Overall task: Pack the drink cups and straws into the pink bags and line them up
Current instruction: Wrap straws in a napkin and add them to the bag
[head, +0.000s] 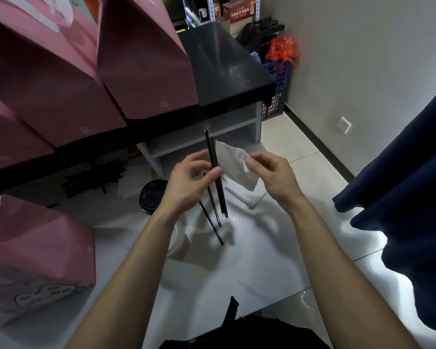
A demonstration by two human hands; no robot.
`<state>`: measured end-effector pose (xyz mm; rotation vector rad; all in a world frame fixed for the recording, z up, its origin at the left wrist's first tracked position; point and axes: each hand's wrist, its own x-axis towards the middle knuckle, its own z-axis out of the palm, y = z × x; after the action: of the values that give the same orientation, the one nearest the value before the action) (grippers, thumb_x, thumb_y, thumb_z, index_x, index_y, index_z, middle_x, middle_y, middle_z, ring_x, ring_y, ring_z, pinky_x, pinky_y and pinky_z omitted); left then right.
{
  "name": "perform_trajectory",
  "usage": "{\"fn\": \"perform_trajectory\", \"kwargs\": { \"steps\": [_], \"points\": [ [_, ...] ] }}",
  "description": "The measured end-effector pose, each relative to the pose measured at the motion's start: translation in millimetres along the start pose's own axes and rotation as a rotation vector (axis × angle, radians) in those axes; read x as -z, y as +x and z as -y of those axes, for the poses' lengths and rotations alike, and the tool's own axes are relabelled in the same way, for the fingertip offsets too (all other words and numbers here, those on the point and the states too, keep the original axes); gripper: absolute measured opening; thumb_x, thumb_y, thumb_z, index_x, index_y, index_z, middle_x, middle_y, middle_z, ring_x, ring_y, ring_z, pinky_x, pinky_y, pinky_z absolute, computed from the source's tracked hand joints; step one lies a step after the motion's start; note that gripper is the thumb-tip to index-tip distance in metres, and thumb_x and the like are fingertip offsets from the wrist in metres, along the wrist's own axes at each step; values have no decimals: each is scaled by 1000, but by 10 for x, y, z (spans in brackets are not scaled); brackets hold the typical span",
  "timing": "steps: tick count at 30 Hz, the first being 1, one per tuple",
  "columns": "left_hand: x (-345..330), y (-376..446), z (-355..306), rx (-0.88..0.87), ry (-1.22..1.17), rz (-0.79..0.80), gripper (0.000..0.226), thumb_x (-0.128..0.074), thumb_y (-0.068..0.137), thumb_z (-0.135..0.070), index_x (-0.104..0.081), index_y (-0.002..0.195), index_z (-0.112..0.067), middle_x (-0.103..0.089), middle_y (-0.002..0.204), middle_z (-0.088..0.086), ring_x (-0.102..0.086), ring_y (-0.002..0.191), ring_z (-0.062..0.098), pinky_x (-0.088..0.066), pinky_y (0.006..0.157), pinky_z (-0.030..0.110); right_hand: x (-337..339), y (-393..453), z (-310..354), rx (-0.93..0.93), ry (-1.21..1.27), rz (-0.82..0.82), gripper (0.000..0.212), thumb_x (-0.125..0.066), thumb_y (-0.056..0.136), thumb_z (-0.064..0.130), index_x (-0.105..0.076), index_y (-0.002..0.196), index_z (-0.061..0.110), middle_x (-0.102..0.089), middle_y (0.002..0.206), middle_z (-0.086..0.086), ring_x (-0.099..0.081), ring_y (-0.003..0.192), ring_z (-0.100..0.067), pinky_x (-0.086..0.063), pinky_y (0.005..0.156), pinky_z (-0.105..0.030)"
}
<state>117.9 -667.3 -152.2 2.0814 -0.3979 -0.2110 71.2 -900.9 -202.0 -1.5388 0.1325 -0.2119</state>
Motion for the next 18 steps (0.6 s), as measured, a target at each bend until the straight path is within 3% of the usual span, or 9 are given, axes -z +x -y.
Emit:
{"fn": "perform_trajectory", "kwargs": {
  "steps": [2,5,7,9,10,13,18],
  "points": [
    [-11,19,-18,-43,-8,-6,15,-83,97,-40,-87,99,-26,-71,138,-17,-66,129,1,-47,118,38,-52,0,-1,-11,83,45,20,-72,102,30,-80,100,12,-76,92,0,-67,88,-13,-54,85,-30],
    [-13,13,-34,-14,-72,-71,18,-84,96,-39,-86,103,-22,-83,107,-11,-76,109,7,-57,109,44,-90,4,-166,-84,84,-65,40,-62,107,42,-80,99,7,-75,93,0,-68,90,-16,-60,90,-38],
    [-2,-3,-25,-16,-90,-114,15,-85,96,-38,-85,101,-23,-83,99,-10,-78,100,7,-61,98,35,-56,15,-375,-16,-298,-157,34,-63,108,40,-81,107,11,-78,108,1,-71,106,-19,-59,101,-47],
    [16,-19,-3,-48,-78,-137,11,-85,96,-36,-83,97,-25,-82,94,-10,-77,92,6,-58,85,23,-7,3,-606,73,-879,-53,39,-72,102,44,-78,126,14,-71,132,-4,-57,135,-25,-46,117,-44],
    [26,-25,1,-62,-67,-149,10,-85,96,-35,-83,96,-25,-81,92,-10,-77,88,6,-56,82,19,6,10,-717,59,-1022,33,46,-76,99,46,-76,131,14,-66,142,-4,-46,147,-25,-37,124,-41],
    [56,-50,11,-68,-75,-166,9,-85,96,-32,-82,94,-24,-79,84,-10,-72,78,2,-52,74,15,-1,34,-931,-6,-1003,72,33,-77,98,38,-80,121,15,-65,145,0,-31,158,-19,-25,126,-31],
    [115,-81,13,-42,-110,-201,14,-85,97,-31,-82,99,-17,-76,75,-14,-69,70,-3,-49,70,11,-2,52,-968,-5,-835,-34,15,-76,100,25,-82,105,13,-71,136,-1,-36,156,-19,-23,123,-24]
  ]
}}
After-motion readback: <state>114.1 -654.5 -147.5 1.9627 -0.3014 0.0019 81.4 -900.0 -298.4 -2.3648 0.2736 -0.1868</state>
